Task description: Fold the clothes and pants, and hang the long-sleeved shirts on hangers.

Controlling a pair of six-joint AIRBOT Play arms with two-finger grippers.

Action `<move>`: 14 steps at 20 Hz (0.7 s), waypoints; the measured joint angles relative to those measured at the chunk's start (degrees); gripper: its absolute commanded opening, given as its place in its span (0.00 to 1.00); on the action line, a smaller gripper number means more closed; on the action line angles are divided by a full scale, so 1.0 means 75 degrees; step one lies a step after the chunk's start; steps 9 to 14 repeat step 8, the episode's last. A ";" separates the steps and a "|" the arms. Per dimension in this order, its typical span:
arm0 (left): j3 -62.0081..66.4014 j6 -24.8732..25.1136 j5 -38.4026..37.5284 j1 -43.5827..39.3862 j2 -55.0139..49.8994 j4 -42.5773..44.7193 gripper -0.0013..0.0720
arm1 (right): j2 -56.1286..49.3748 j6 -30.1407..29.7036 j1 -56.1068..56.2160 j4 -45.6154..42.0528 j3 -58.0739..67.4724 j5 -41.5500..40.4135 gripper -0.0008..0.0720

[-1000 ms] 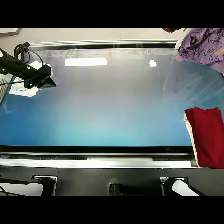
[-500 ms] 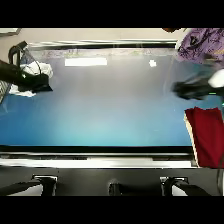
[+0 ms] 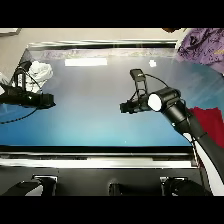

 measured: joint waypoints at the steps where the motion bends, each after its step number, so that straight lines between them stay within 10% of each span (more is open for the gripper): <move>1: -0.0041 0.0006 0.0006 -0.0006 0.0017 0.0009 0.04 | 0.0000 0.0023 0.0058 0.0000 -0.0015 -0.0052 0.05; 14: -0.0128 0.0012 0.0044 -0.0009 0.0064 0.0015 0.04 | 0.0000 0.0044 0.0189 -0.0006 -0.0038 -0.0184 0.05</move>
